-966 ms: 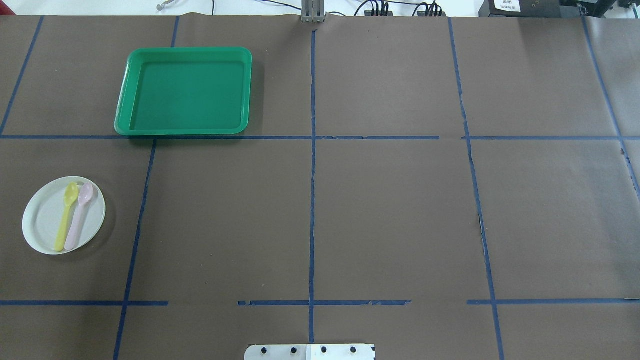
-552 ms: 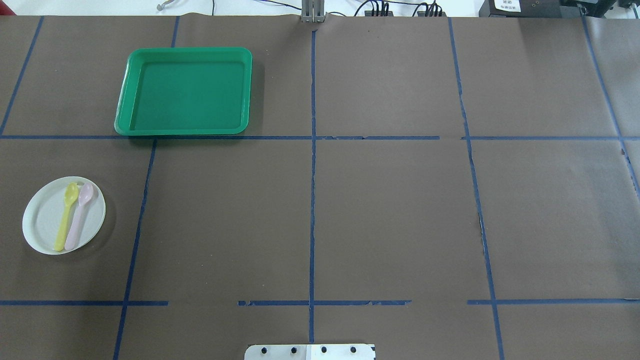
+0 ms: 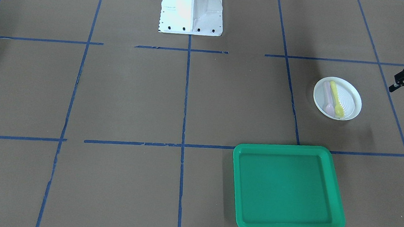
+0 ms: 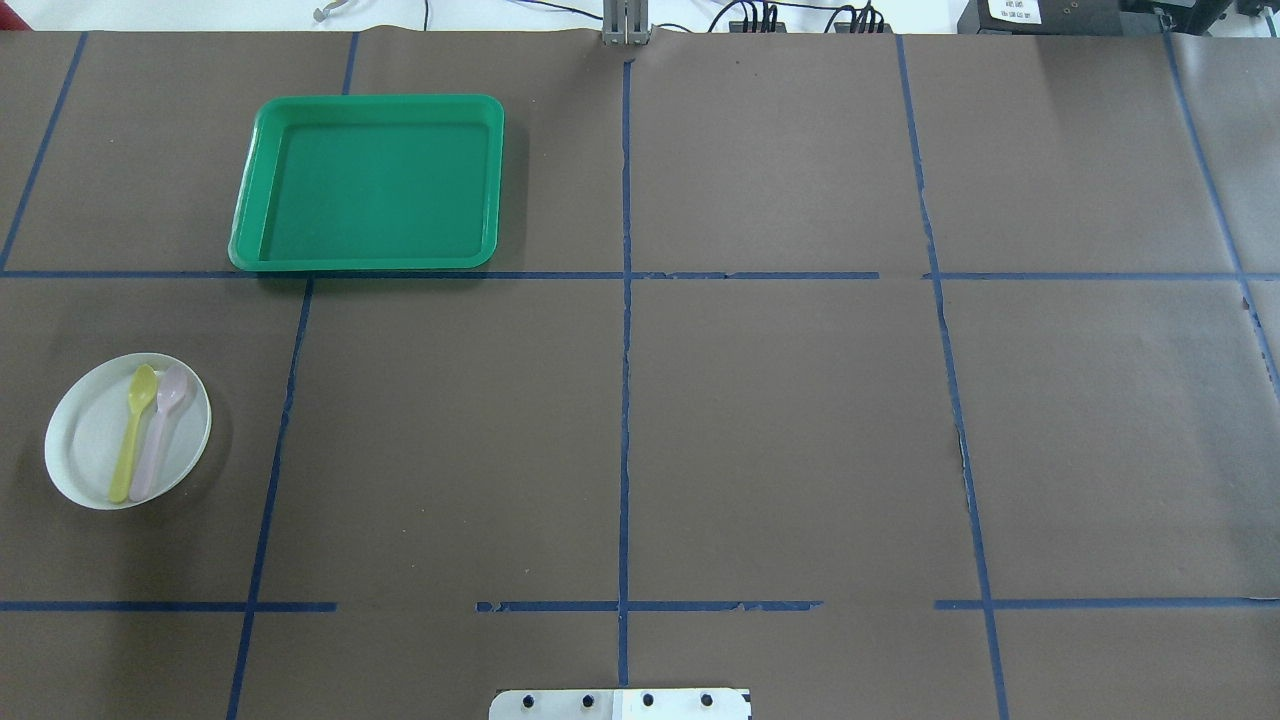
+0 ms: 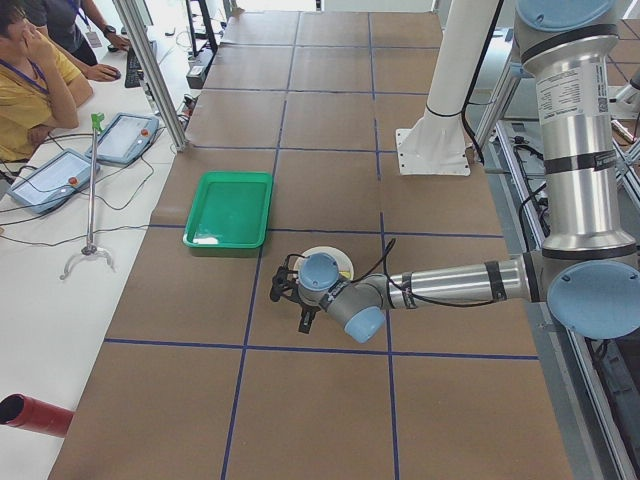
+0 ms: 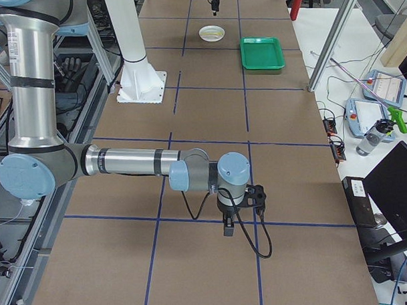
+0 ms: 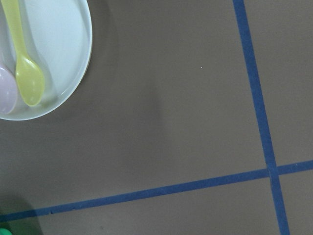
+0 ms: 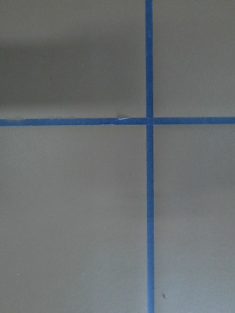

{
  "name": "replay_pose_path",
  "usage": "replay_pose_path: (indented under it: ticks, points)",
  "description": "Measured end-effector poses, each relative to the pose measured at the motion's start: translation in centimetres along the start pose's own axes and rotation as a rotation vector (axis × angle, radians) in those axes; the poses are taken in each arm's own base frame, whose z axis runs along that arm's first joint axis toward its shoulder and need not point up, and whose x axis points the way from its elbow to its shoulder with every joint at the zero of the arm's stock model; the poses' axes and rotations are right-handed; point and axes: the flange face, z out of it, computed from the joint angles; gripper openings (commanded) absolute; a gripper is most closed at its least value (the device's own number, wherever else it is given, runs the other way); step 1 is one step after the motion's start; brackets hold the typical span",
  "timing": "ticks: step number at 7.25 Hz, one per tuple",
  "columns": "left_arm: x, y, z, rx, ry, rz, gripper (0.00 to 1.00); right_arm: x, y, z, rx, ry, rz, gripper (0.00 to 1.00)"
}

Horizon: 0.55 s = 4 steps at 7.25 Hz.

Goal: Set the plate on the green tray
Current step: 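Lower the left gripper to the white plate's rim and grasp it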

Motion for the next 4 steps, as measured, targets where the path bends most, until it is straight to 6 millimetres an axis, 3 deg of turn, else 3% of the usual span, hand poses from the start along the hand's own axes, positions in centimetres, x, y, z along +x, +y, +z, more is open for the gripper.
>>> replay_pose_path:
  ticks: [2,4]
  points:
    - [2.7,-0.5,3.1,-0.002,-0.008,-0.039,0.99,0.0,0.0,0.0,0.000,0.001,0.000,1.00]
    - [4.6,-0.8,4.8,-0.013,-0.007,-0.051,0.52,0.0,0.0,0.0,0.000,0.001,0.000,1.00]
